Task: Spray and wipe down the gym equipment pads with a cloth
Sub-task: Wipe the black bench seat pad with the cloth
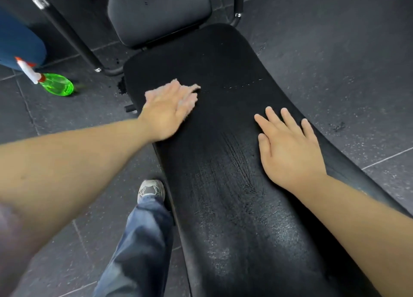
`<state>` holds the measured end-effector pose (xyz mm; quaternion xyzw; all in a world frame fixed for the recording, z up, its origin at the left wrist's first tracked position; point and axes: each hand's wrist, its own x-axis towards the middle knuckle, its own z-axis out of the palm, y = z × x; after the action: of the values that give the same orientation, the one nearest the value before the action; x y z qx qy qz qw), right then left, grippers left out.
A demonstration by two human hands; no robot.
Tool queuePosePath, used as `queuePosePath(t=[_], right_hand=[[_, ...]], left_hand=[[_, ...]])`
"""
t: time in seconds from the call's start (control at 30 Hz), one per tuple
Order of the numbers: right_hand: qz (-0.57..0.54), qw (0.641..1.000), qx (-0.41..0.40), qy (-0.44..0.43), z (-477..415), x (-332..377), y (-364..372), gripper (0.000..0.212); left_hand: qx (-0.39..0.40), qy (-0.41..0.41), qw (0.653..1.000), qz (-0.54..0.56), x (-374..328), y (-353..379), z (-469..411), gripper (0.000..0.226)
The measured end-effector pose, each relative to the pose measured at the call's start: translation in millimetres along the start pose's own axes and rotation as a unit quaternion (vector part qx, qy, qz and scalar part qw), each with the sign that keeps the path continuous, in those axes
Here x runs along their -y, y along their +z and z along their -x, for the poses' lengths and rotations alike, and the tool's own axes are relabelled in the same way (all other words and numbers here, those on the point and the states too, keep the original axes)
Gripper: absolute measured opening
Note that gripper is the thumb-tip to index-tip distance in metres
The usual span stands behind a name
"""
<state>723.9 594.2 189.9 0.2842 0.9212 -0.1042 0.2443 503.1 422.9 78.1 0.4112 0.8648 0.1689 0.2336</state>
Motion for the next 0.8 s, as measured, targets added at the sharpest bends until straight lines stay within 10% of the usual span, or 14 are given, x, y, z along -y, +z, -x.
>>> queuePosePath(t=[0.13,0.2,0.33,0.53,0.7,0.8], right_hand=[[-0.009,1.000,-0.008,0.004,0,0,1,0.050],[-0.008,1.000,-0.008,0.003,1,0,1,0.049],[-0.011,1.000,-0.001,0.006,1,1,-3,0.050],[-0.009,1.000,-0.006,0.007,0,1,1,0.052],[-0.007,1.000,-0.011,0.014,1,0,4,0.062],[-0.057,0.998,-0.041,0.008,1,1,3,0.061]], left_hand=[[0.006,-0.260,0.963,-0.076,-54,9,-41,0.046],[-0.043,-0.126,0.990,-0.033,-90,10,-1,0.039],[0.155,0.123,0.979,0.057,-107,-7,133,0.056],[0.043,0.046,0.998,0.014,-30,-4,33,0.056],[0.022,-0.213,0.975,-0.064,-25,10,-68,0.046],[0.017,-0.049,0.999,-0.002,-81,16,-40,0.045]])
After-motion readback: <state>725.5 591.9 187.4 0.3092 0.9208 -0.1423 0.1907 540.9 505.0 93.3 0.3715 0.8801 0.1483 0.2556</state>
